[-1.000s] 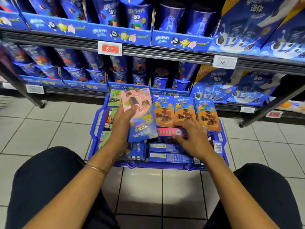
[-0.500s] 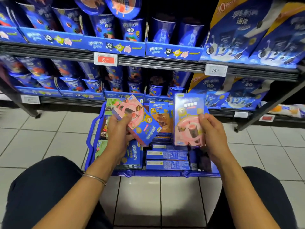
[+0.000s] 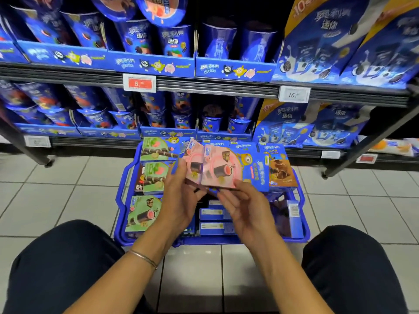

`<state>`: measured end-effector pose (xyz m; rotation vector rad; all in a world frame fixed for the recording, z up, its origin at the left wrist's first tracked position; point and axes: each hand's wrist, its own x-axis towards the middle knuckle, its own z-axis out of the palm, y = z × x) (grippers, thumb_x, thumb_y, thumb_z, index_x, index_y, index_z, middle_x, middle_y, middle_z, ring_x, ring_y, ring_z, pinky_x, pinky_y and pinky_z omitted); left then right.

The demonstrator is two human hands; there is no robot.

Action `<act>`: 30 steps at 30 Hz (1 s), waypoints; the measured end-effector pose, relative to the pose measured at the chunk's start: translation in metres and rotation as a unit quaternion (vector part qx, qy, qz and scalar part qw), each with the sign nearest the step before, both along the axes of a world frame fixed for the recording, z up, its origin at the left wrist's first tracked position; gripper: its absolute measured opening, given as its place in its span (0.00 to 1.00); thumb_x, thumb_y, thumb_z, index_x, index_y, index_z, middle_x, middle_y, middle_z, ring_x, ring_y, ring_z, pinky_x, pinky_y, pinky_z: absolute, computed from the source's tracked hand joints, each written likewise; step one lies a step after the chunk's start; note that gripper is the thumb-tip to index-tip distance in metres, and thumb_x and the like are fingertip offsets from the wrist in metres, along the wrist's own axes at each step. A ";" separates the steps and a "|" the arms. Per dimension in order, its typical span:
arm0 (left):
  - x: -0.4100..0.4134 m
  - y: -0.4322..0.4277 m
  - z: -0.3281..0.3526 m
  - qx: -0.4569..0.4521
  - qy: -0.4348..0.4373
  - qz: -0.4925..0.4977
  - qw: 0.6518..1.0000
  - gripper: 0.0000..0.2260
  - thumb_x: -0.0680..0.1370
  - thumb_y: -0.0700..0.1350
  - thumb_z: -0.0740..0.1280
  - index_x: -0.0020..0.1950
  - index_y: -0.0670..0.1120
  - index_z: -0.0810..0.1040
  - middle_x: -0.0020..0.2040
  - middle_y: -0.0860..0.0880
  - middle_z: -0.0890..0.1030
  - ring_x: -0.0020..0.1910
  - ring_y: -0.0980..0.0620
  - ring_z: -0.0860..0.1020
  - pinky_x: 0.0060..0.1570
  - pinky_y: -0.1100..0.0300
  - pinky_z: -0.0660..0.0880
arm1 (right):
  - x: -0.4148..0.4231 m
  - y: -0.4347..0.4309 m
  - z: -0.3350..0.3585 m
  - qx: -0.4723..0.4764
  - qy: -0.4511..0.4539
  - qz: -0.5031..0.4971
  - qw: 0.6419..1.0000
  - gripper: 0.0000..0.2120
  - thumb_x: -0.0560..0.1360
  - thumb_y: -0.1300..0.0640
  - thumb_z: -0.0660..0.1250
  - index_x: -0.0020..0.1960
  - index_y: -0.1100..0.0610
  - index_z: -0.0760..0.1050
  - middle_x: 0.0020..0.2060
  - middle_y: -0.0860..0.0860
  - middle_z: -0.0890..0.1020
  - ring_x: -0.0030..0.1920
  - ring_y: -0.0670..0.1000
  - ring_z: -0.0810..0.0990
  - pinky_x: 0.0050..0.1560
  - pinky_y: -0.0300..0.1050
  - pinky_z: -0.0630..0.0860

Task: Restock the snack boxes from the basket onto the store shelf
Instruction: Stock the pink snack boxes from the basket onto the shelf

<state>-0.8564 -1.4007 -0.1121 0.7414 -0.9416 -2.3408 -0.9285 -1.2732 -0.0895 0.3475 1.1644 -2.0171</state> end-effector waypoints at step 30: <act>0.005 -0.010 0.004 -0.139 -0.108 -0.223 0.959 0.31 0.67 0.55 0.79 0.69 0.52 0.78 0.60 0.49 0.87 0.57 0.47 0.86 0.55 0.50 0.83 | -0.043 0.010 0.008 0.080 0.285 0.208 0.932 0.30 0.71 0.68 0.76 0.70 0.56 0.73 0.57 0.57 0.86 0.55 0.60 0.86 0.46 0.52 0.82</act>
